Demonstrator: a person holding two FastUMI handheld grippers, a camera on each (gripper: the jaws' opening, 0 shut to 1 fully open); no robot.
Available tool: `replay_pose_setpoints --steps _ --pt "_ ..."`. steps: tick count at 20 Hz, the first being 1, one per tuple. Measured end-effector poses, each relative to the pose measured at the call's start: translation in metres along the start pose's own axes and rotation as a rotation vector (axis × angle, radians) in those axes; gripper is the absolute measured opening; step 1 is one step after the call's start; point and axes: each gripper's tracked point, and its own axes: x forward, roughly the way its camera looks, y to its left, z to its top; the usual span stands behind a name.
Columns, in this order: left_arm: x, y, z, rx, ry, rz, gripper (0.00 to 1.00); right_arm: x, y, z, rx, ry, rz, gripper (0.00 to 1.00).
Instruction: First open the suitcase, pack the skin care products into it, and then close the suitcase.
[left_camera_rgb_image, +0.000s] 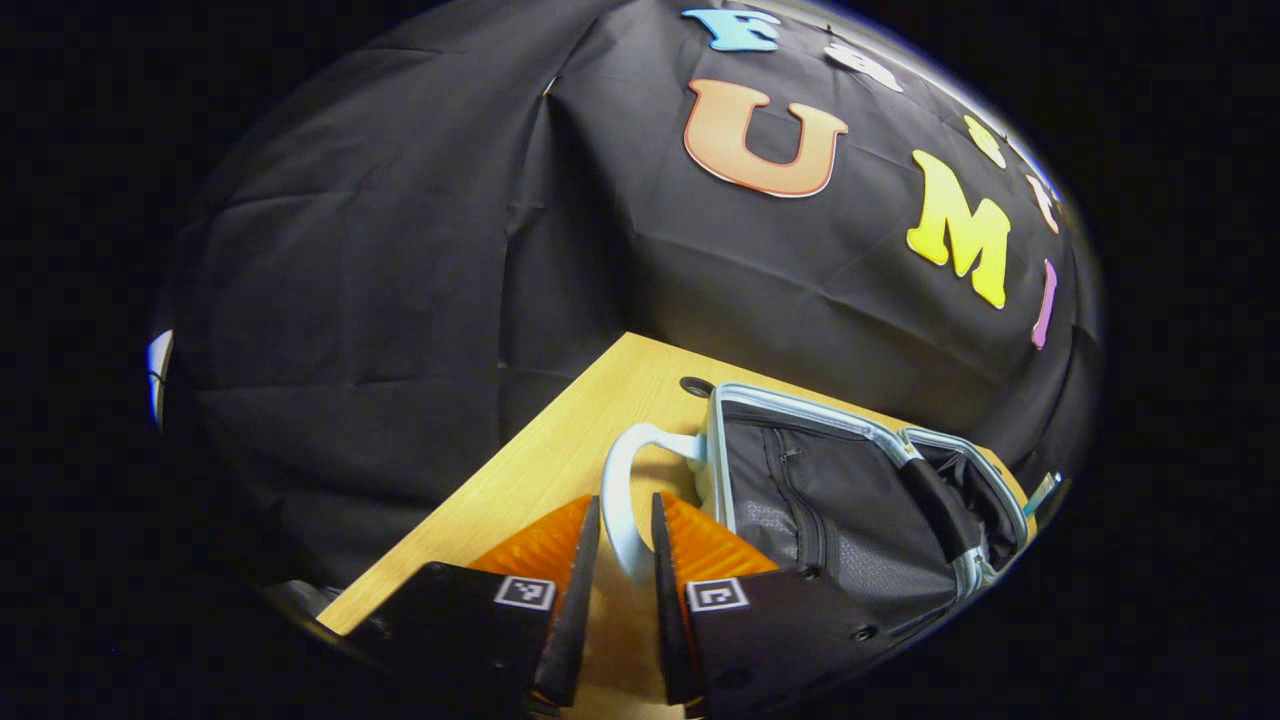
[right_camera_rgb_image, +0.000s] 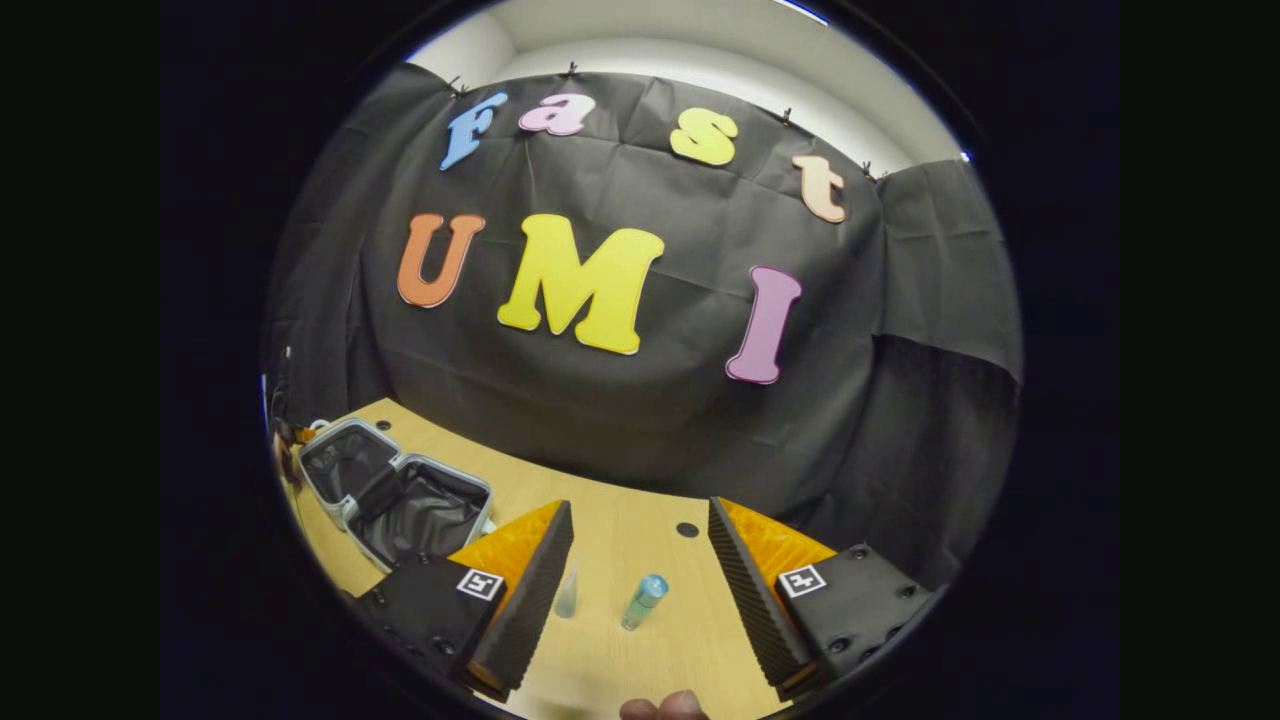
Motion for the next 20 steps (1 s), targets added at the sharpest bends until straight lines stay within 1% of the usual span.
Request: replay_pose_setpoints --steps 1,2,4,6,8,10,12,13,15,16,18,20 --pt "-0.003 0.001 0.006 0.000 -0.016 0.000 0.42 0.001 -0.001 -0.002 0.002 0.001 -0.001 0.81" --pt "-0.010 -0.005 0.010 -0.002 -0.021 -0.009 0.60 0.000 -0.002 -0.004 0.005 0.005 0.000 0.81" --pt "-0.022 -0.011 0.023 0.021 -0.043 -0.002 0.97 0.000 -0.002 -0.009 0.026 0.013 0.007 0.81" --pt "-0.038 -0.027 0.044 0.048 -0.085 0.010 0.98 0.000 -0.003 -0.015 0.046 0.015 0.015 0.81" --pt "-0.060 -0.055 0.069 0.072 -0.143 0.020 0.98 -0.002 -0.007 -0.021 0.064 0.017 0.022 0.81" --pt "-0.083 -0.094 0.096 0.105 -0.205 0.016 0.98 -0.004 -0.014 -0.024 0.091 0.012 0.022 0.81" --pt "-0.108 -0.140 0.119 0.170 -0.255 0.004 0.98 -0.006 -0.022 -0.025 0.107 0.002 0.027 0.81" --pt "-0.121 -0.164 0.128 0.198 -0.281 -0.013 0.98 -0.006 -0.025 -0.027 0.114 -0.003 0.030 0.81" --pt "-0.147 -0.217 0.139 0.251 -0.310 -0.047 0.97 -0.007 -0.037 -0.029 0.139 -0.012 0.028 0.81" --pt "-0.151 -0.239 0.143 0.263 -0.315 -0.055 0.97 -0.007 -0.042 -0.030 0.154 -0.014 0.027 0.81" --pt "-0.165 -0.277 0.146 0.275 -0.338 -0.057 0.97 -0.006 -0.056 -0.035 0.179 -0.020 0.022 0.81" --pt "-0.181 -0.315 0.140 0.266 -0.362 -0.070 0.97 -0.005 -0.068 -0.040 0.197 -0.024 0.019 0.81"
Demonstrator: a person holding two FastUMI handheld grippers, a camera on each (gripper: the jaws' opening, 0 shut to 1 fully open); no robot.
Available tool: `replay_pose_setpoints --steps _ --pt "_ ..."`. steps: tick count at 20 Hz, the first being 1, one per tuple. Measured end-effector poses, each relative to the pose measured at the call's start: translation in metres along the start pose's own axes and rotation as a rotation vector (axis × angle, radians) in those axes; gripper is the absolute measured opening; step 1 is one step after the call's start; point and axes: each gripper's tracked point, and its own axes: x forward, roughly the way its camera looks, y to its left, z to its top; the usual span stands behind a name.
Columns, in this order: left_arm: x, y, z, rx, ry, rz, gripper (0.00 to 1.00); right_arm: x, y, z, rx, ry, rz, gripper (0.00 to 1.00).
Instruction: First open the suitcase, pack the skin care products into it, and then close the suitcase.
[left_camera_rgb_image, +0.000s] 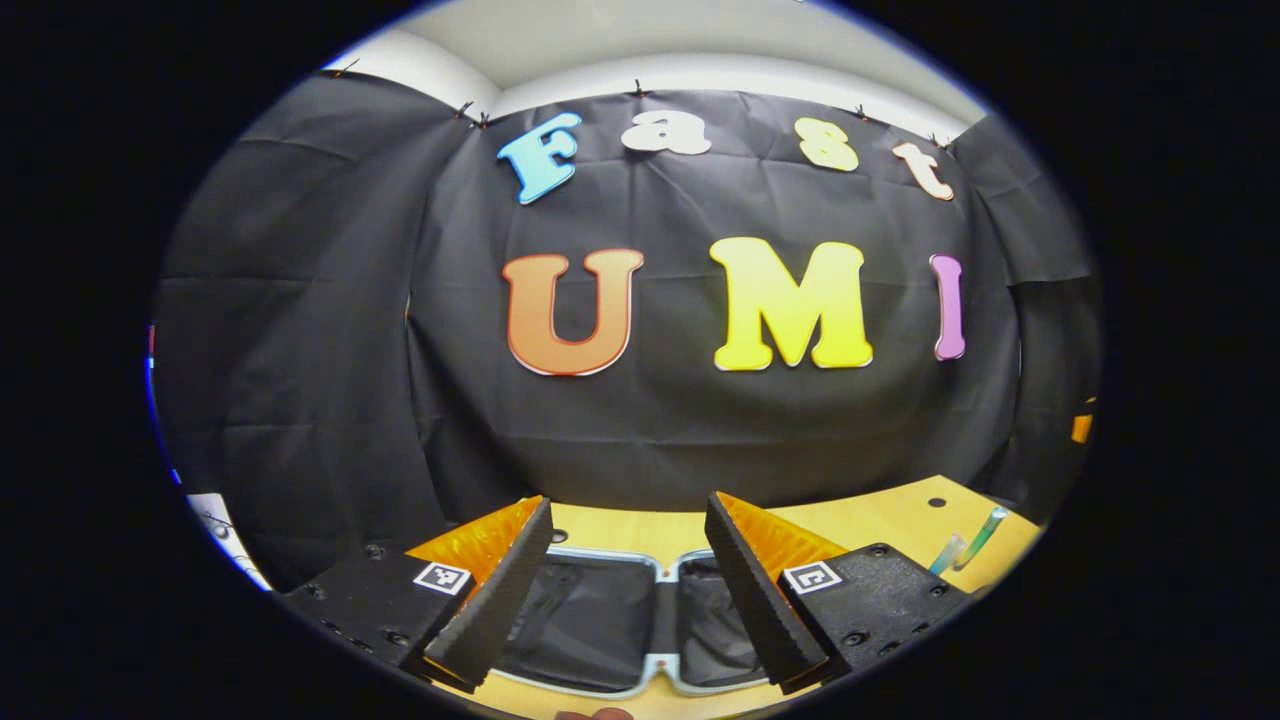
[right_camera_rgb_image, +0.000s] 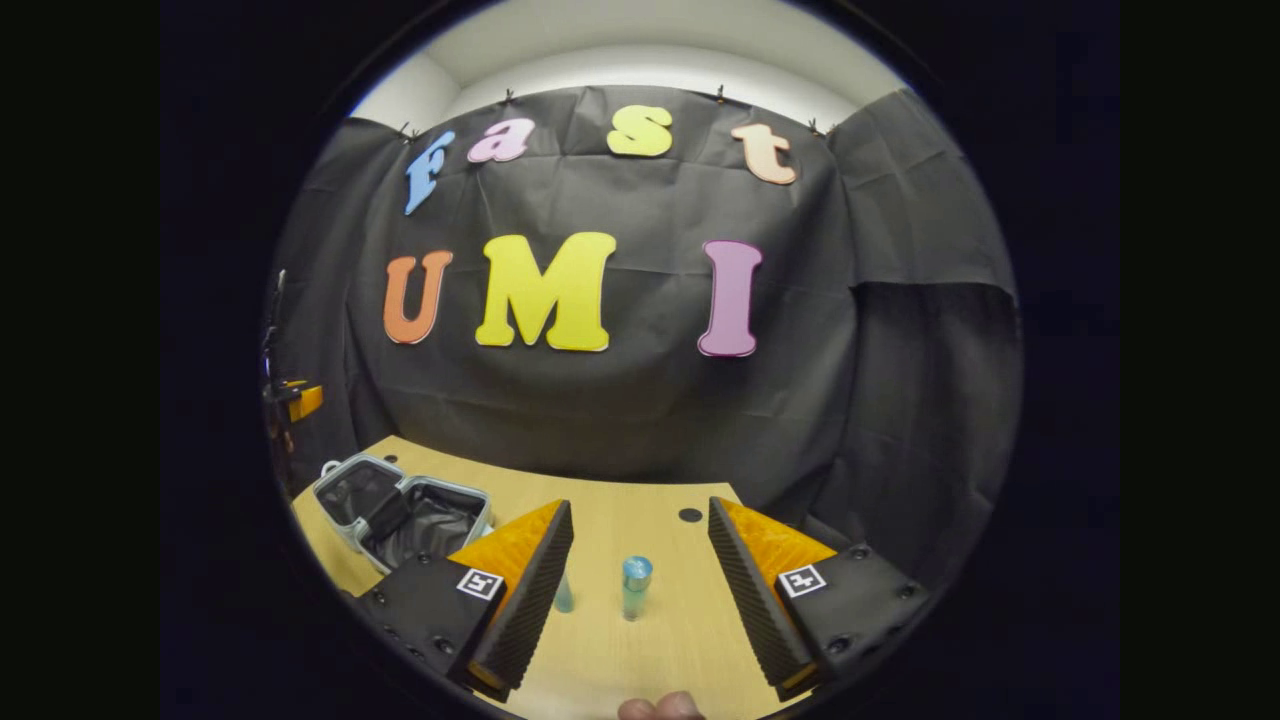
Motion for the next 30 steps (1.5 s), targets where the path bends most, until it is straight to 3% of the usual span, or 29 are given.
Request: replay_pose_setpoints --steps 5,14,23,30 --pt "-0.031 -0.092 -0.011 -0.059 0.031 -0.052 0.98 0.001 -0.025 -0.016 0.028 0.023 0.029 0.81" --pt "-0.055 -0.214 -0.031 -0.032 0.040 -0.181 0.98 0.001 -0.054 -0.051 -0.004 0.065 0.096 0.81" --pt "-0.051 -0.321 -0.135 -0.024 0.223 -0.336 0.98 0.012 -0.074 -0.098 -0.021 0.143 0.121 0.81" --pt "-0.024 -0.372 -0.205 -0.010 0.340 -0.408 0.99 0.005 -0.105 -0.107 -0.043 0.167 0.066 0.81"
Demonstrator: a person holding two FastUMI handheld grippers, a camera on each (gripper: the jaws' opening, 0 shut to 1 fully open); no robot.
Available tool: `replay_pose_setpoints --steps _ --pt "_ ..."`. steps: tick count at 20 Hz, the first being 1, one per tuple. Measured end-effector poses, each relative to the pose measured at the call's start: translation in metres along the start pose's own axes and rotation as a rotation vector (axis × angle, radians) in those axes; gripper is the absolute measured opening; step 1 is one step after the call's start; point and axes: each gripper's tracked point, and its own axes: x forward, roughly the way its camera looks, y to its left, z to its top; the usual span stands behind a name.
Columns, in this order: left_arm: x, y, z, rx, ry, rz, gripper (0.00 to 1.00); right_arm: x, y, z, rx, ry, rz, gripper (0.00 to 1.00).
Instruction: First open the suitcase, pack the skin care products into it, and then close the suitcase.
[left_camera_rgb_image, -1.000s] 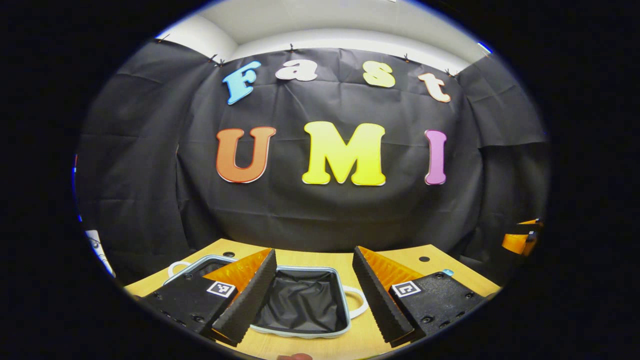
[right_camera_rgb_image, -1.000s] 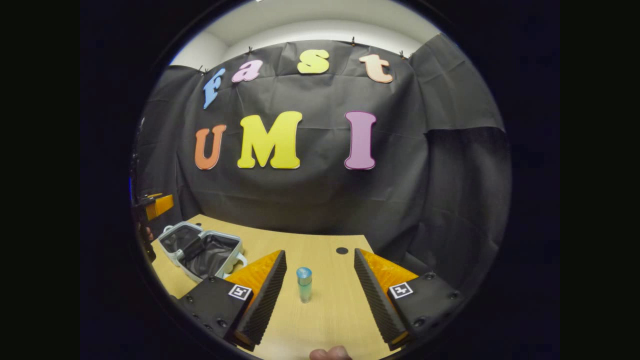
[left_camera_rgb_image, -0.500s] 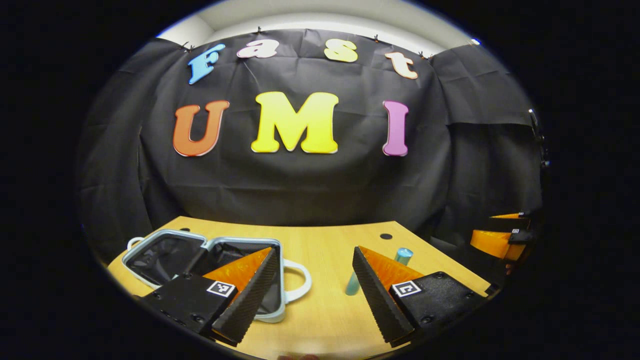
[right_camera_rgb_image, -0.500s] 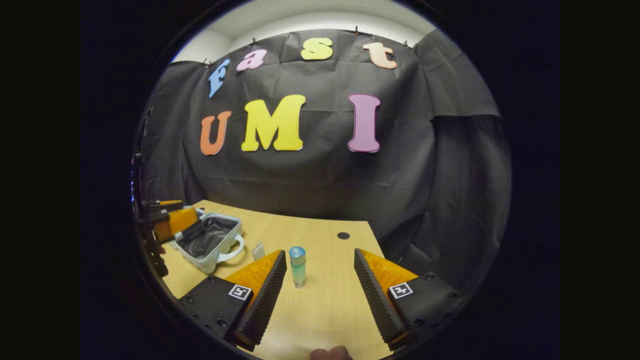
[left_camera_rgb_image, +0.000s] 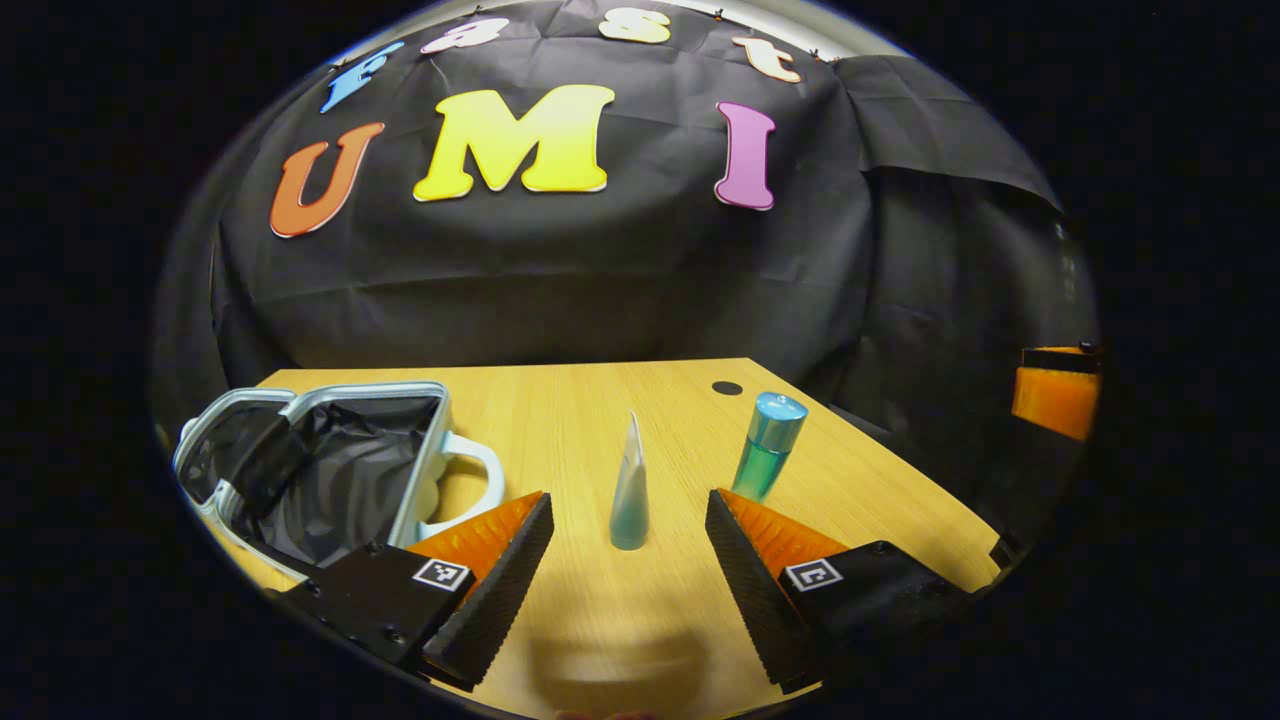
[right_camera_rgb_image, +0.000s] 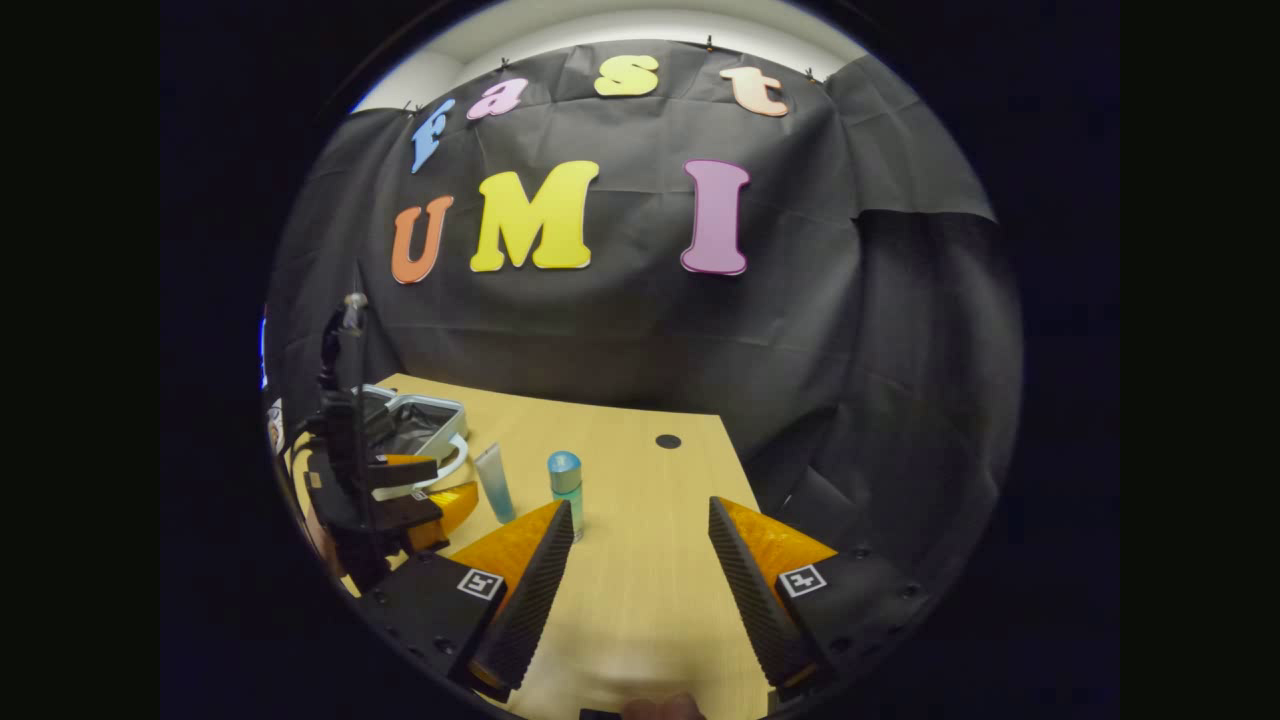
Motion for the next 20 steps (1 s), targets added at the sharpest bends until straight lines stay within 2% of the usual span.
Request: replay_pose_setpoints --steps 2,5,10,15,20 --pt "0.001 0.002 0.005 -0.012 -0.024 0.000 0.98 -0.004 -0.006 0.000 -0.005 -0.002 -0.013 0.81" --pt "-0.017 0.013 0.024 -0.031 -0.053 0.039 0.98 -0.006 -0.006 0.012 0.001 -0.027 -0.021 0.81" --pt "-0.060 0.025 0.079 -0.034 -0.155 0.081 0.98 0.002 0.028 0.040 0.020 -0.088 0.037 0.81" --pt "-0.071 0.037 0.089 0.008 -0.177 0.102 0.98 0.005 0.058 0.054 0.008 -0.109 0.095 0.81" --pt "-0.069 0.033 0.084 0.016 -0.161 0.092 0.98 0.008 0.058 0.052 0.011 -0.102 0.093 0.81"
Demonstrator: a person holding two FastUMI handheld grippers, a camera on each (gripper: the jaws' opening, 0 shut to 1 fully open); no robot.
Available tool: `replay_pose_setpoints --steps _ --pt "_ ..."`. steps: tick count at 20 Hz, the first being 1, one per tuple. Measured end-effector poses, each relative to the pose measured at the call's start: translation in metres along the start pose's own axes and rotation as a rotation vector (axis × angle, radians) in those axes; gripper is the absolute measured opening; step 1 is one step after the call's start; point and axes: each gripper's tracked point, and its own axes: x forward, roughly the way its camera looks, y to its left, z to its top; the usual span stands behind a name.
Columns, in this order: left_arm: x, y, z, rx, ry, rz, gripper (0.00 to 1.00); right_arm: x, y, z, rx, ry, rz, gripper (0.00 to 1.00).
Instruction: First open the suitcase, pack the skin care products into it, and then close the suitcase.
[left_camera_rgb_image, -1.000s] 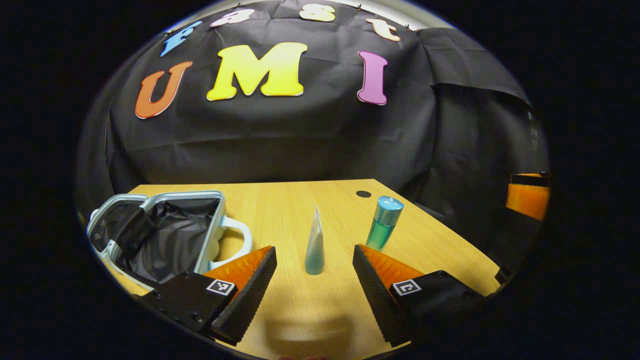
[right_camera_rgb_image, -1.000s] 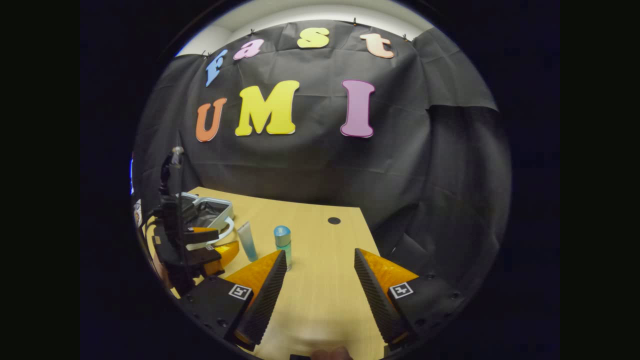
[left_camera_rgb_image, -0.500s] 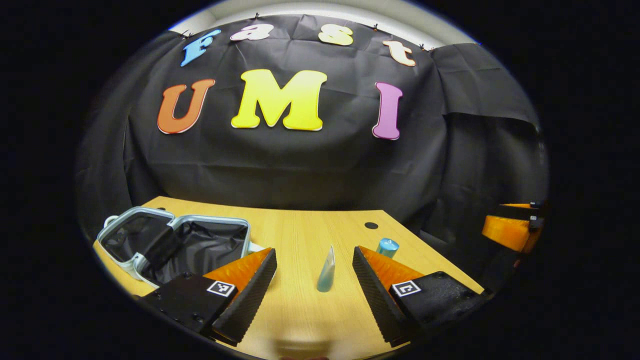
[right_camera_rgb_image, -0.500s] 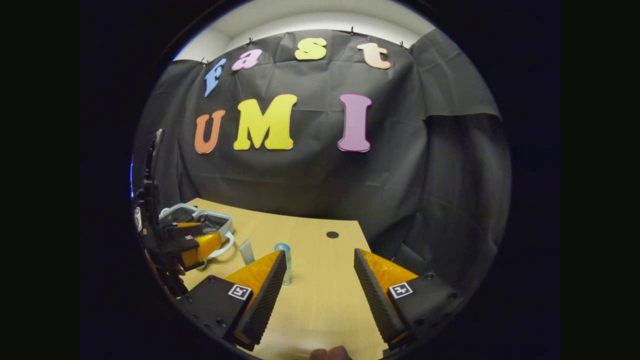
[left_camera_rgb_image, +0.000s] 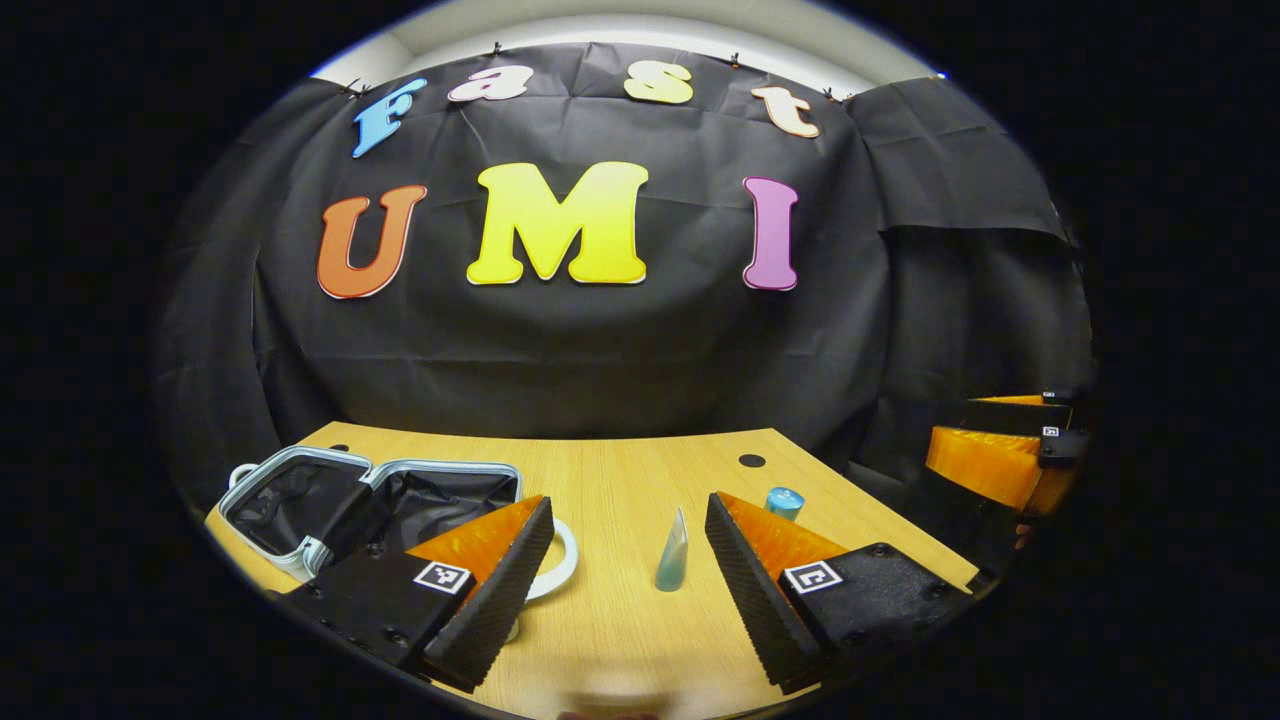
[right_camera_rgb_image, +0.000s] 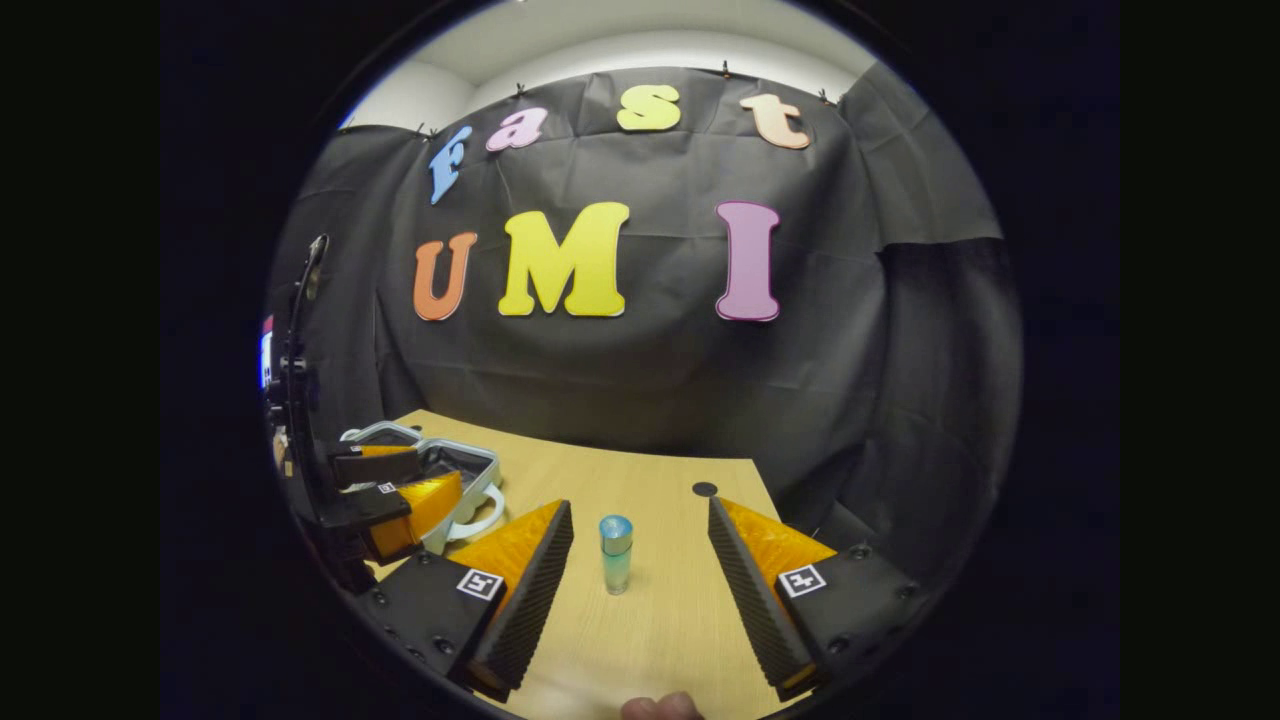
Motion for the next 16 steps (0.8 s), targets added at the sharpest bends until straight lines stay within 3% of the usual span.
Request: replay_pose_setpoints --steps 12,16 --pt "0.050 -0.031 -0.088 0.016 0.163 -0.071 0.98 0.015 -0.031 -0.066 0.019 0.097 -0.048 0.81" --pt "0.078 -0.036 -0.119 -0.016 0.232 -0.058 0.98 0.015 -0.045 -0.083 0.017 0.136 -0.063 0.81"
